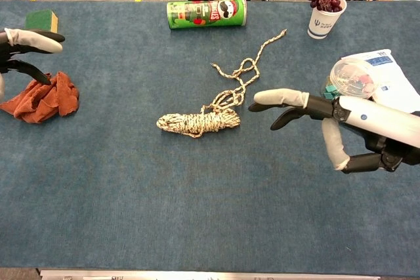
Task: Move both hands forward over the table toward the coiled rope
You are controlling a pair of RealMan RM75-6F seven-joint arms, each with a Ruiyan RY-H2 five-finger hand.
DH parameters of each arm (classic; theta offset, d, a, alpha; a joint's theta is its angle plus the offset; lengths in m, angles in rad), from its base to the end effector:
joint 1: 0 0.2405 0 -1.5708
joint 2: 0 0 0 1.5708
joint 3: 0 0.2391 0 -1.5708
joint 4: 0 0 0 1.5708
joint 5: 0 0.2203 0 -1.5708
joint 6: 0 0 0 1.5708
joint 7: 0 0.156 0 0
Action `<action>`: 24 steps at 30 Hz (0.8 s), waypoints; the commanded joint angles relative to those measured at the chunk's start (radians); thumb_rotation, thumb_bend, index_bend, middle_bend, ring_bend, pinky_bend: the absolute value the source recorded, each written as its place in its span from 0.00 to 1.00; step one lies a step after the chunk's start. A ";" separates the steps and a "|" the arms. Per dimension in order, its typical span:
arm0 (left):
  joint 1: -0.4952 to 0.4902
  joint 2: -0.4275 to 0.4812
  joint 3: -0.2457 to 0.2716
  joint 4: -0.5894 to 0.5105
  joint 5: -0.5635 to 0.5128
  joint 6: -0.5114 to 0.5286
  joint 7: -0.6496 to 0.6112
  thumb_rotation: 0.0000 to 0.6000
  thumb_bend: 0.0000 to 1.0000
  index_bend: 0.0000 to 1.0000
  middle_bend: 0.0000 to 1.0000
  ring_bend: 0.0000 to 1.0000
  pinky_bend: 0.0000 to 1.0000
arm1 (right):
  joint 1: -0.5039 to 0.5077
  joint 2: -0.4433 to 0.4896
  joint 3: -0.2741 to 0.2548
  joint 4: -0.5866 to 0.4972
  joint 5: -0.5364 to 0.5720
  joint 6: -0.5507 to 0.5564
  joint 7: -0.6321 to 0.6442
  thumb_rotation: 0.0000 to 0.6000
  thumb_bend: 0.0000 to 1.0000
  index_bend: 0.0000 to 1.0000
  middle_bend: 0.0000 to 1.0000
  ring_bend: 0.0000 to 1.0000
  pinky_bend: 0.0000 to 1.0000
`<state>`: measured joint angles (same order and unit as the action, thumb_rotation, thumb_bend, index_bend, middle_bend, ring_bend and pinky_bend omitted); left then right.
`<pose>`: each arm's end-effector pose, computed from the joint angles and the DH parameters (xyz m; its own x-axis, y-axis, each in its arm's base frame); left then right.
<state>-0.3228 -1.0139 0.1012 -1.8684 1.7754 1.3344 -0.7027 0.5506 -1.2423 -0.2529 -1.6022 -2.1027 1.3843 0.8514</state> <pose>-0.1943 0.1956 0.0990 -0.2695 0.4684 0.8414 0.8885 -0.2161 0.4048 -0.1640 -0.1784 0.0327 -0.0263 -0.7538 0.6566 -0.7038 -0.4524 -0.5477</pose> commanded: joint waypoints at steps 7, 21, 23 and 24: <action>-0.054 0.010 0.012 0.000 0.031 -0.026 -0.142 1.00 1.00 0.24 0.13 0.14 0.33 | 0.109 -0.010 -0.069 -0.010 -0.070 0.000 0.186 1.00 1.00 0.05 0.08 0.04 0.22; -0.085 0.012 0.041 0.025 0.070 -0.025 -0.197 0.99 1.00 0.17 0.09 0.14 0.32 | 0.158 -0.019 -0.110 -0.004 -0.066 -0.016 0.186 1.00 1.00 0.00 0.02 0.03 0.20; -0.091 0.018 0.050 0.024 0.079 -0.024 -0.222 0.99 1.00 0.17 0.09 0.14 0.32 | 0.162 -0.019 -0.115 -0.005 -0.063 -0.014 0.184 1.00 1.00 0.00 0.02 0.03 0.20; -0.095 0.023 0.056 0.022 0.085 -0.025 -0.239 0.98 1.00 0.17 0.09 0.13 0.32 | 0.164 -0.018 -0.117 -0.006 -0.063 -0.013 0.180 1.00 1.00 0.00 0.02 0.03 0.20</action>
<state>-0.4112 -0.9979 0.1480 -1.8448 1.8509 1.3092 -0.9218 0.7134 -1.2606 -0.3683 -1.6074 -2.1662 1.3704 1.0334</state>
